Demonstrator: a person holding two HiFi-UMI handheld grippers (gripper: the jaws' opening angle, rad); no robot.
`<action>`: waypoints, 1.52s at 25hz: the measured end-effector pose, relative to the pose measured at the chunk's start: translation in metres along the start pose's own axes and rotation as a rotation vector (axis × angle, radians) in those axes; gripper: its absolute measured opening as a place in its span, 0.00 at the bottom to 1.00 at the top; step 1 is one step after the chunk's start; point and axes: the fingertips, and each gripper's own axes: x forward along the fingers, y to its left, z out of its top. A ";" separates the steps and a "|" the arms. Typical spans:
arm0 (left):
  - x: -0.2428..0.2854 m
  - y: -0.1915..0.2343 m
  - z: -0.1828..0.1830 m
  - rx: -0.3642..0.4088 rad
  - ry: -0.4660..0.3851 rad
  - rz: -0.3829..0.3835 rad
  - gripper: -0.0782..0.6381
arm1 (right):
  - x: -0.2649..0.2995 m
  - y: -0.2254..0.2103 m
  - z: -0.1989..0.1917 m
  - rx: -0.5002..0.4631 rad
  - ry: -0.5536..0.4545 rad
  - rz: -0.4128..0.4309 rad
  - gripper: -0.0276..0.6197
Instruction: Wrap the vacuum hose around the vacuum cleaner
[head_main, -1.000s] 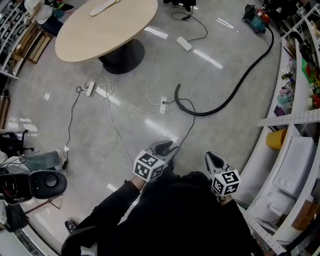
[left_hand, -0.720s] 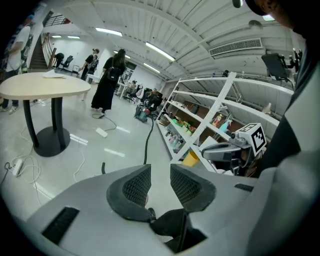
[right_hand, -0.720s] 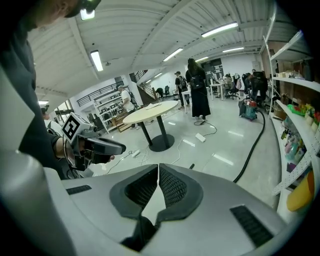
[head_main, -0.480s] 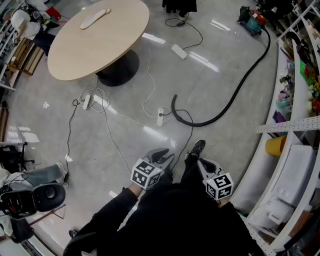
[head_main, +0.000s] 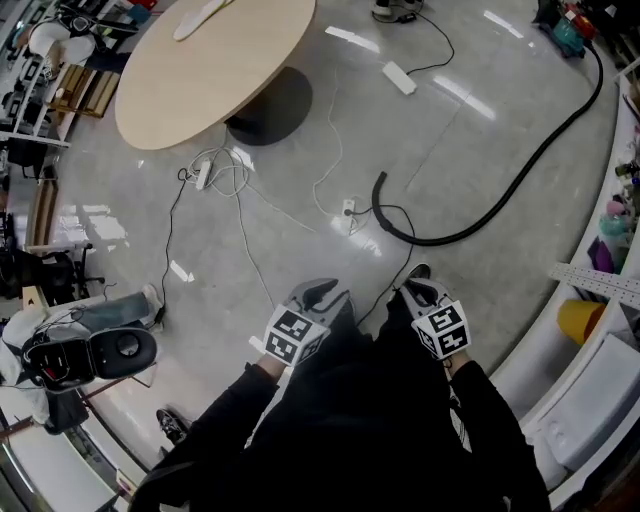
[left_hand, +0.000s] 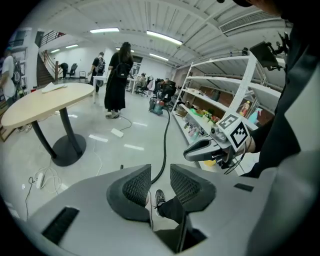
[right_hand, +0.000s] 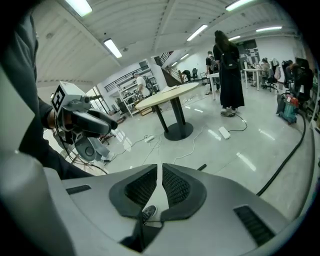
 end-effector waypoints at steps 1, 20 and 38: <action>0.009 0.003 0.004 -0.004 0.011 0.014 0.30 | 0.007 -0.015 -0.007 -0.013 0.032 0.013 0.07; 0.229 0.146 -0.091 -0.047 0.221 -0.081 0.30 | 0.280 -0.188 -0.210 -0.008 0.459 0.081 0.26; 0.303 0.316 -0.255 -0.233 0.325 0.168 0.30 | 0.518 -0.331 -0.423 -0.250 0.681 0.036 0.41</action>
